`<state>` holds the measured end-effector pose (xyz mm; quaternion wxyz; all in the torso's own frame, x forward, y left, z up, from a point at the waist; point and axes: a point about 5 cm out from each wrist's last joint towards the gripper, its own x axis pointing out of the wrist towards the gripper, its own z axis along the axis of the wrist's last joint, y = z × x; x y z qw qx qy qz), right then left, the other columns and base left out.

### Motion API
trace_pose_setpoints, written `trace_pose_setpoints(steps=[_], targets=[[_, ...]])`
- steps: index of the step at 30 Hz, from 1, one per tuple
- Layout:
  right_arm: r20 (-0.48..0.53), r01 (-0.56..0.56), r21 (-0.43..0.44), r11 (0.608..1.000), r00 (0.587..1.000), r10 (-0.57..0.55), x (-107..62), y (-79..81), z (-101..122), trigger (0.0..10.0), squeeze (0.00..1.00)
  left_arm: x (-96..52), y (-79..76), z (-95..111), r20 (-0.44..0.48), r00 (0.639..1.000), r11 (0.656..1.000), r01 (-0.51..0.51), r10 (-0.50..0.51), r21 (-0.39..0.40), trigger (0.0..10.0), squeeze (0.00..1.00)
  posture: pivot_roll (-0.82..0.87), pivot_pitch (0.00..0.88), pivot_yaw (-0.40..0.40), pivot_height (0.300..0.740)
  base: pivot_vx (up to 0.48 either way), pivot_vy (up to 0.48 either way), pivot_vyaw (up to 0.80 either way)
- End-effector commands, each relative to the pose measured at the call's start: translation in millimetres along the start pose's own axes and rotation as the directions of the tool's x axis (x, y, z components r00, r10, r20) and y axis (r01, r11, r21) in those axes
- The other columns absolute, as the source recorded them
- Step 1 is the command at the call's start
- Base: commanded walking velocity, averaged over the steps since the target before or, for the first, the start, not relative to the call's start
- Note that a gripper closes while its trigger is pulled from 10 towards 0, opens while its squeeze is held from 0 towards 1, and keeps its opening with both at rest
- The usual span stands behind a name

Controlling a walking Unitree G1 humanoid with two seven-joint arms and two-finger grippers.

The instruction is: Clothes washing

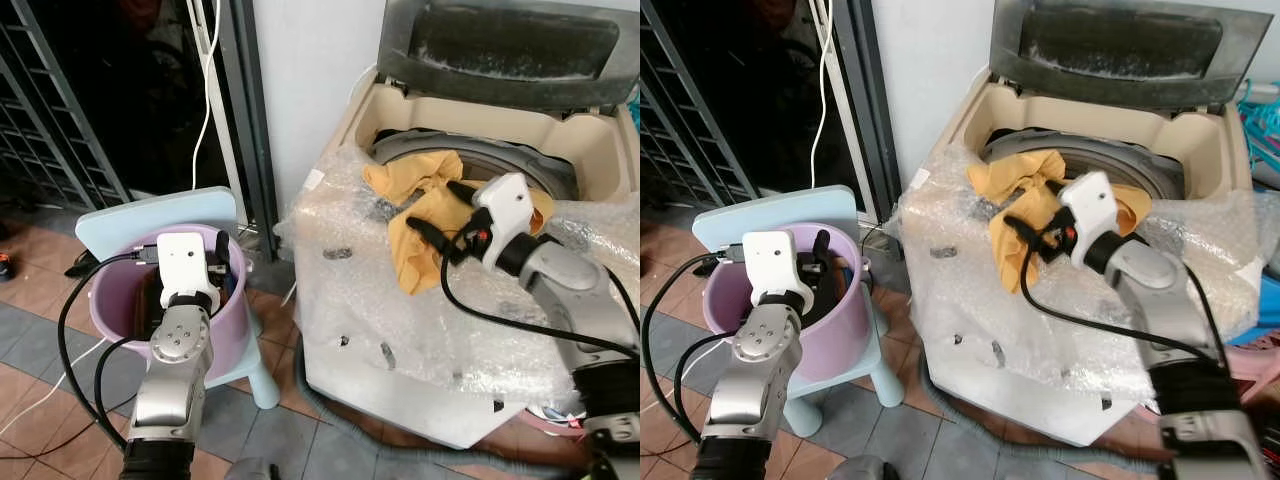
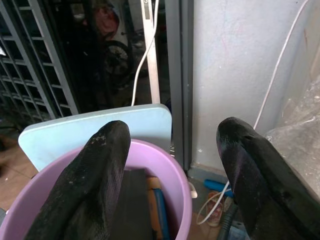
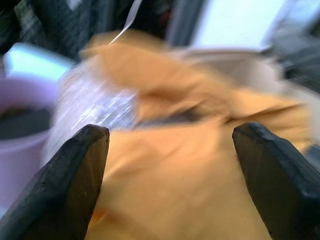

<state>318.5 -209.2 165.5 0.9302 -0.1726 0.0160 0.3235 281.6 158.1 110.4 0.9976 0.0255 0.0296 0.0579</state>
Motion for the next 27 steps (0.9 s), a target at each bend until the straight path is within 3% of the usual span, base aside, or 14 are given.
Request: trace_pose_setpoints(steps=[1,2,6,11,14,18,20,21,22,23,24,25,26,27], targets=[[-0.091,-0.036,-0.049,0.998,0.995,0.031,0.1,-0.9,-10.1,3.1,0.0,0.6,1.0,-0.8,-0.008,1.0,1.0,-0.001,0.001,0.014,10.0,0.0,-0.04,0.0,0.048,0.74,0.0,0.0,0.0],[-0.17,-0.017,-0.073,0.997,0.985,0.004,-0.3,-5.2,-21.3,0.0,0.0,-0.1,1.3,-0.7,-0.007,1.0,1.0,-0.005,0.005,0.014,10.0,0.0,-0.03,0.0,0.043,0.74,0.0,0.0,0.0],[-0.256,0.02,-0.079,0.997,0.966,-0.039,-0.5,-9.6,-31.2,0.0,0.0,-1.3,3.6,-0.8,-0.01,1.0,1.0,-0.018,0.018,0.012,10.0,0.0,-0.03,0.0,0.04,0.74,0.0,0.0,0.0],[-0.254,0.293,-0.119,0.949,0.915,-0.314,2.5,-44.6,-25.8,0.0,0.0,-0.9,3.8,-0.2,-0.009,1.0,1.0,-0.012,0.012,0.016,10.0,0.0,-0.02,0.0,0.044,0.74,0.0,0.0,0.0],[-0.197,0.501,-0.052,0.864,0.843,-0.501,-0.9,-73.3,-10.9,0.0,0.0,-0.4,3.3,0.0,-0.01,1.0,1.0,-0.009,0.009,0.016,10.0,0.0,-0.02,0.0,0.046,0.74,0.0,0.0,0.0],[-0.028,0.779,0.05,0.626,0.627,-0.778,-16.8,-111.2,23.6,0.0,0.0,-0.7,4.2,0.2,-0.011,1.0,1.0,-0.021,0.022,0.019,10.0,0.0,-0.02,0.0,0.043,0.74,0.0,0.0,0.0],[0.061,0.779,0.052,0.625,0.622,-0.78,-13.6,-110.6,37.9,0.0,0.0,-0.8,4.4,0.3,-0.01,1.0,1.0,-0.023,0.023,0.02,10.0,0.0,-0.02,0.0,0.043,0.74,0.0,0.0,0.0],[0.115,0.759,0.036,0.651,0.643,-0.757,-8.4,-105.6,45.4,1.8,0.0,-1.0,4.4,0.3,-0.009,1.0,1.0,-0.024,0.024,0.02,10.0,0.0,-0.01,0.0,0.039,0.74,0.0,0.0,0.0],[0.153,0.744,0.024,0.668,0.658,-0.738,-4.7,-101.7,50.6,1.8,0.0,-1.0,4.4,0.2,-0.009,1.0,0.999,-0.025,0.025,0.021,10.0,0.0,-0.01,0.0,0.039,0.74,0.0,0.0,0.0],[0.189,0.714,-0.01,0.7,0.689,-0.699,1.6,-93.8,54.3,10.0,0.0,-1.1,4.4,0.2,-0.009,1.0,0.999,-0.024,0.024,0.021,10.0,0.0,-0.01,0.0,0.039,0.74,0.0,0.0,0.0],[0.212,0.676,0.019,0.737,0.718,-0.663,6.8,-84.6,54.3,10.0,0.07,-1.0,3.9,0.0,-0.01,1.0,1.0,-0.02,0.02,0.021,10.0,0.0,-0.02,0.0,0.039,0.74,0.0,0.0,0.0],[0.221,0.673,0.018,0.74,0.719,-0.659,7.3,-82.3,54.2,10.0,0.67,-0.9,3.7,-0.1,-0.01,1.0,1.0,-0.019,0.019,0.022,10.0,0.0,-0.02,0.0,0.039,0.74,0.0,0.0,0.0],[0.245,0.653,-0.004,0.757,0.735,-0.632,9.1,-72.7,53.6,10.0,1.0,-0.8,3.4,0.0,-0.009,1.0,1.0,-0.017,0.018,0.022,10.0,0.0,-0.02,0.0,0.039,0.74,0.0,0.0,0.0],[0.252,0.647,-0.012,0.763,0.74,-0.624,9.5,-69.6,53.3,10.0,1.0,-0.8,3.3,0.0,-0.009,1.0,1.0,-0.017,0.017,0.022,10.0,0.0,-0.02,0.0,0.039,0.74,0.0,0.0,0.0]])
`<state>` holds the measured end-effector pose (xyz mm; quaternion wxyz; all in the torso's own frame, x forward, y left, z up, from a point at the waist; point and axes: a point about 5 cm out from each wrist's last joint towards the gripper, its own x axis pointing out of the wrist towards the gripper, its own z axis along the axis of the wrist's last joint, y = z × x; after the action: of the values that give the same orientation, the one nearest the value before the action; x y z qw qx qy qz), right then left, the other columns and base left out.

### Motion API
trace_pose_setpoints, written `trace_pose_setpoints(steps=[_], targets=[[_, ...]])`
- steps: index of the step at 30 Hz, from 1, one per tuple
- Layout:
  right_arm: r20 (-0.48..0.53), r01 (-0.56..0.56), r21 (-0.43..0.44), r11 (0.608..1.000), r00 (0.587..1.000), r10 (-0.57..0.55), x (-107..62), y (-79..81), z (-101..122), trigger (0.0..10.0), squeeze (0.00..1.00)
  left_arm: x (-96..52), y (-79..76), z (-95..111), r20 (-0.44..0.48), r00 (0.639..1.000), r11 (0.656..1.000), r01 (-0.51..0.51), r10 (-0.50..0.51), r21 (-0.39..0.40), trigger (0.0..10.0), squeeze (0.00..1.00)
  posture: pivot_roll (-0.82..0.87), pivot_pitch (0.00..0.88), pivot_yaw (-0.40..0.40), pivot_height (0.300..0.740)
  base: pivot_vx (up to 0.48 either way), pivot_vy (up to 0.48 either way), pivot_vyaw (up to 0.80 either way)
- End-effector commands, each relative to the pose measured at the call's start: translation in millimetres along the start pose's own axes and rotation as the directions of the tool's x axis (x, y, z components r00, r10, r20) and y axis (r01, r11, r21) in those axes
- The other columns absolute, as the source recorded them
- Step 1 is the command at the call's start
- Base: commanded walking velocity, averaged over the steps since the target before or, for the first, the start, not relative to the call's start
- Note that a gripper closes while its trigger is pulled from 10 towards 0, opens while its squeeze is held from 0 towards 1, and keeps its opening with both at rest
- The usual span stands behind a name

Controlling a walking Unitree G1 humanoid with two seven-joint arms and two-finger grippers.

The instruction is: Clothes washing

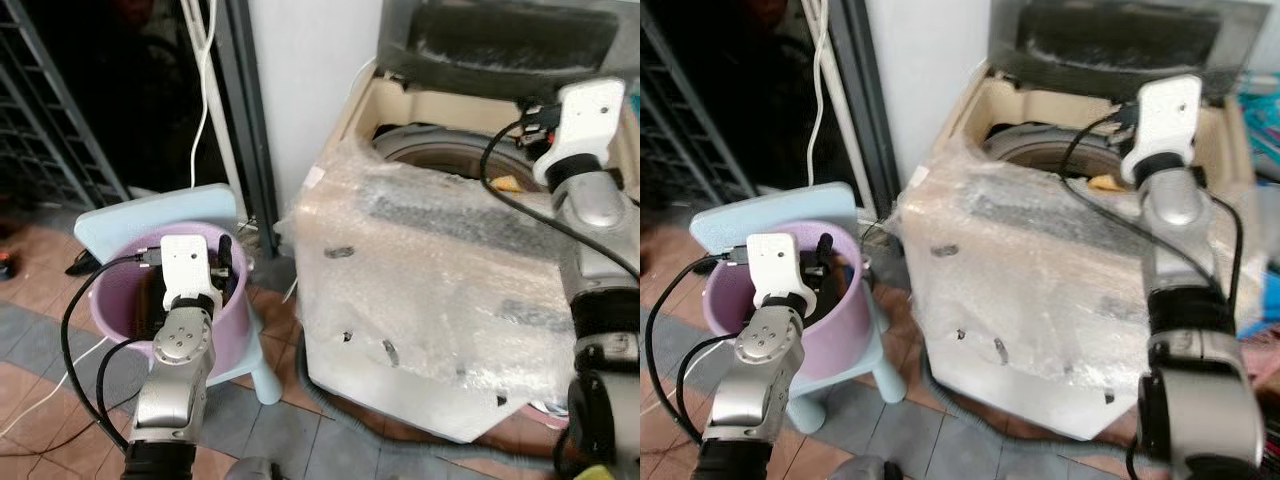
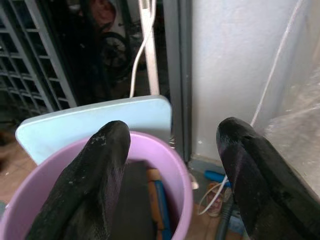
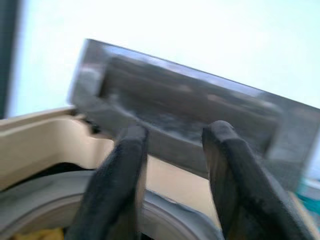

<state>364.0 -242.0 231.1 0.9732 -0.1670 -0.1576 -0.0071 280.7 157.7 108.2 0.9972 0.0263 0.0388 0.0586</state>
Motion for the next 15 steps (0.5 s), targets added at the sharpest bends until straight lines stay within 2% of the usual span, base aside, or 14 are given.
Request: trace_pose_setpoints(steps=[1,3,6,10,15], targets=[[0.048,-0.042,-0.019,0.999,0.998,0.043,-3.5,9.4,6.0,10.0,1.0,0.1,4.1,3.1,0.018,1.0,1.0,-0.024,0.024,0.019,10.0,0.0,-0.02,0.0,0.038,0.74,0.0,0.0,0.0],[0.054,-0.046,-0.024,0.999,0.997,0.048,-14.1,20.5,2.0,10.0,1.0,1.1,4.4,6.7,0.044,0.998,0.998,-0.051,0.049,0.043,10.0,0.0,-0.02,0.0,0.038,0.74,0.0,0.0,0.0],[0.041,-0.049,0.02,0.999,0.998,0.048,-27.5,36.3,-3.6,10.0,1.0,2.6,0.4,11.5,0.073,0.996,0.996,-0.05,0.045,0.07,10.0,0.0,-0.03,0.0,0.036,0.74,0.0,0.0,0.0],[0.036,-0.049,0.065,0.997,0.998,0.046,-33.6,53.4,-2.5,10.0,1.0,3.6,-1.5,12.6,0.078,0.997,0.997,-0.029,0.024,0.065,10.0,0.0,-0.03,0.0,0.047,0.74,0.0,0.0,0.0],[0.038,-0.051,0.09,0.995,0.998,0.047,-35.1,62.7,3.5,10.0,1.0,5.9,-4.2,15.7,0.084,0.996,0.998,-0.022,0.017,0.061,10.0,0.0,-0.04,0.0,0.067,0.74,0.0,0.0,0.0]])
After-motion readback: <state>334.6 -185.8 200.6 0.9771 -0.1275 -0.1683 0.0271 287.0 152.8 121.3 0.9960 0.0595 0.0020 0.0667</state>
